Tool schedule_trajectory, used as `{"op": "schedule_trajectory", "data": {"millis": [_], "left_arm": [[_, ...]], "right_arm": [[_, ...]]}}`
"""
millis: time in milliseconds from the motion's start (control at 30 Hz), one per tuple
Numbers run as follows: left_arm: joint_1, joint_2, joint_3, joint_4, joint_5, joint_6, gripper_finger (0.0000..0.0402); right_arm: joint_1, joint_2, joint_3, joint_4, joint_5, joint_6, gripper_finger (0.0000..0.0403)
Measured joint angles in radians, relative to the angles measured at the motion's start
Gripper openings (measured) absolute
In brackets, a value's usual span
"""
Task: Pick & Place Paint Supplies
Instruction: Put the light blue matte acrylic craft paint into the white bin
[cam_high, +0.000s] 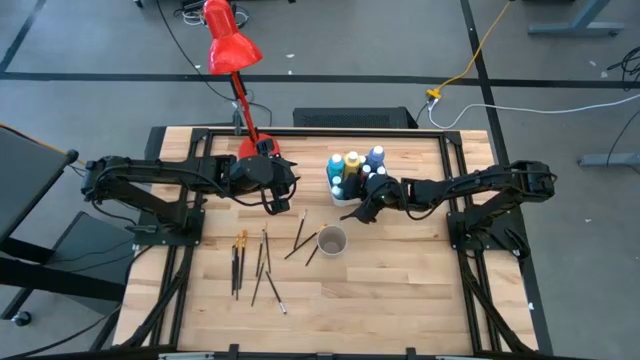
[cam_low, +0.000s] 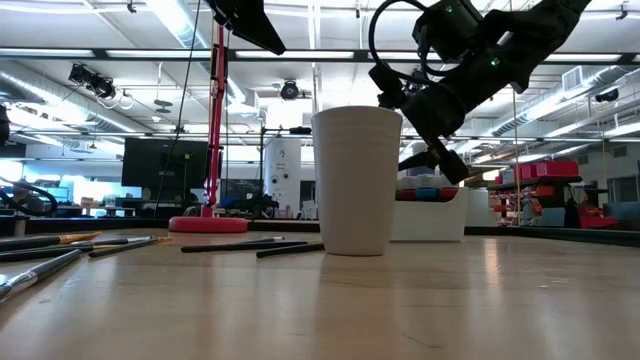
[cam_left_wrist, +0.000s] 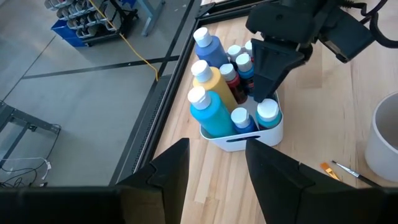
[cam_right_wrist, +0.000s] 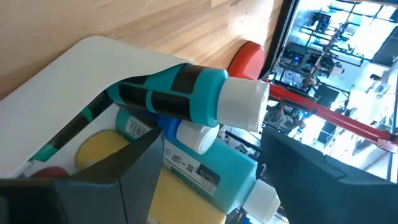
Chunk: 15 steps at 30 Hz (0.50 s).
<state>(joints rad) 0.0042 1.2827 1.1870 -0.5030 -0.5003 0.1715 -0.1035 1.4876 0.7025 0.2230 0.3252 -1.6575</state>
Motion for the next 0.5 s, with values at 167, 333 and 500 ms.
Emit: {"op": "schedule_trajectory", "data": {"millis": [167, 333, 500], "left_arm": [[0.000, 0.000, 0.000, 0.000, 0.000, 0.000, 0.0167], [0.000, 0.000, 0.000, 0.000, 0.000, 0.000, 0.0167], [0.000, 0.000, 0.000, 0.000, 0.000, 0.000, 0.0167]], "right_arm": [[-0.001, 0.000, 0.000, 0.001, 0.011, 0.036, 0.0272], [0.000, 0.000, 0.000, 0.000, 0.185, 0.380, 0.0272], [0.008, 0.000, 0.000, -0.022, 0.359, 0.761, 0.0272]]}}
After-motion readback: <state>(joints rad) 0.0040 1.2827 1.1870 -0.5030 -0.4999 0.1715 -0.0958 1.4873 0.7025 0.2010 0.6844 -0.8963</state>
